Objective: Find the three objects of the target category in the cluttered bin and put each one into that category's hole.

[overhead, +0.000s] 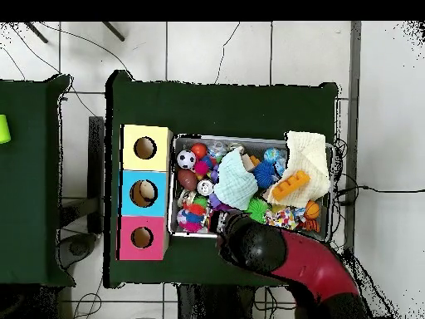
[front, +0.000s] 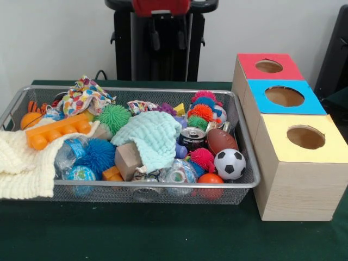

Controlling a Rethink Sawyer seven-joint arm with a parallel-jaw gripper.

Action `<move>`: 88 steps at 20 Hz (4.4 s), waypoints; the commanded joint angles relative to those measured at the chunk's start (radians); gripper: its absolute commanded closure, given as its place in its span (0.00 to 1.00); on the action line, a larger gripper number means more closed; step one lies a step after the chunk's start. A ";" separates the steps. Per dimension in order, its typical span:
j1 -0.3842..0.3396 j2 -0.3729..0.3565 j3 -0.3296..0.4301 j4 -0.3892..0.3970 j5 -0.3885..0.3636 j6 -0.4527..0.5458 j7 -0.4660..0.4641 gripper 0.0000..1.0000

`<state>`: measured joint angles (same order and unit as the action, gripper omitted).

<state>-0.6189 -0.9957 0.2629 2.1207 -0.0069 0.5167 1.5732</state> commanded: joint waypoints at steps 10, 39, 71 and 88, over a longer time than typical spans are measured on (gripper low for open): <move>-0.271 0.118 0.246 -0.157 -0.270 0.027 -0.232 0.00; -0.456 0.220 0.360 -0.075 -0.473 -0.053 -0.152 0.00; -0.452 0.261 0.281 -0.082 -0.763 -0.218 0.027 0.00; -0.443 0.385 0.206 -0.119 -0.835 -0.293 0.028 0.00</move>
<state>-1.0510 -0.6749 0.5006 2.0234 -0.7744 0.2536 1.5732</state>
